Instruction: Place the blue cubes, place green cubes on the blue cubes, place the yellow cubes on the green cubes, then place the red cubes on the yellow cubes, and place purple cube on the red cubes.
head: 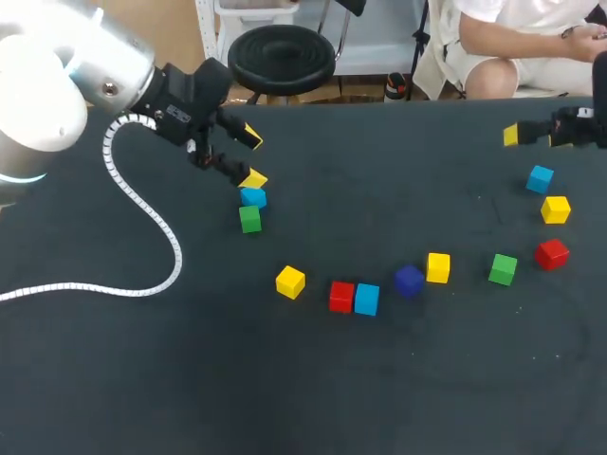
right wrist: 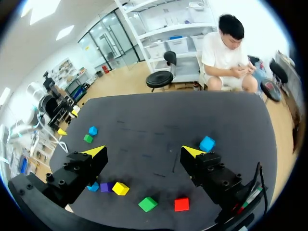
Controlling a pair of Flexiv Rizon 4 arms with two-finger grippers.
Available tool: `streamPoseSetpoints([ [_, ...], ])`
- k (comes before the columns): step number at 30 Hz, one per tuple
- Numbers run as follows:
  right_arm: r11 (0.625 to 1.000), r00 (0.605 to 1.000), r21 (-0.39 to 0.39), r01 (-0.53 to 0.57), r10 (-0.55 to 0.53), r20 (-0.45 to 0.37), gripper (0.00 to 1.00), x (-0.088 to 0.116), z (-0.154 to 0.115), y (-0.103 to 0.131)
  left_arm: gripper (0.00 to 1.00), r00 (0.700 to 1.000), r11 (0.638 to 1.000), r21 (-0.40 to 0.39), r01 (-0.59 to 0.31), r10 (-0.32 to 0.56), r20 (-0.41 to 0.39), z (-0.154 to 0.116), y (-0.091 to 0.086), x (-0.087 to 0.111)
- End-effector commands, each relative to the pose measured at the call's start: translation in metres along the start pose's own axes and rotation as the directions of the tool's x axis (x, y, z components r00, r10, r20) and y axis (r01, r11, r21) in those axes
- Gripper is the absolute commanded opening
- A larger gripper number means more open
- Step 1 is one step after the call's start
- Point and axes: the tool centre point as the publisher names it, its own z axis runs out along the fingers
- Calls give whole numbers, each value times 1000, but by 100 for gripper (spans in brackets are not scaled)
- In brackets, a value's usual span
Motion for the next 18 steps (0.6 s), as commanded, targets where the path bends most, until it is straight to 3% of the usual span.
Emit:
streamPoseSetpoints([
  [1, 984, 943, -81, 161, -177, -282, 100, -5, 8, 52, 100, 1000, 1000, -1, -1, 1, 1, 0, 0, 0],
  [2, 977, 921, -108, 181, -207, -329, 100, -1, 9, 63, 100, 1000, 1000, -1, -1, 1, 1, 0, 0, 0],
  [4, 959, 915, -168, 228, -270, -300, 100, 5, 6, 81, 100, 1000, 1000, -1, -1, 1, 1, 0, 0, 0],
  [10, 900, 863, -343, 268, -383, -330, 100, 34, 18, 119, 100, 1000, 1000, -1, -1, 1, 1, 0, 0, 0],
  [13, 857, 885, -468, 216, -374, -277, 100, 48, 34, 128, 100, 1000, 1000, -1, -1, 1, 1, 0, 0, 0],
  [15, 838, 891, -524, 153, -347, -295, 100, 59, 49, 134, 100, 1000, 1000, -1, -1, 1, 1, 0, 0, 0],
  [18, 835, 894, -535, 128, -331, -303, 100, 62, 54, 134, 100, 1000, 1000, -1, -1, 1, 1, 0, 0, 0],
])
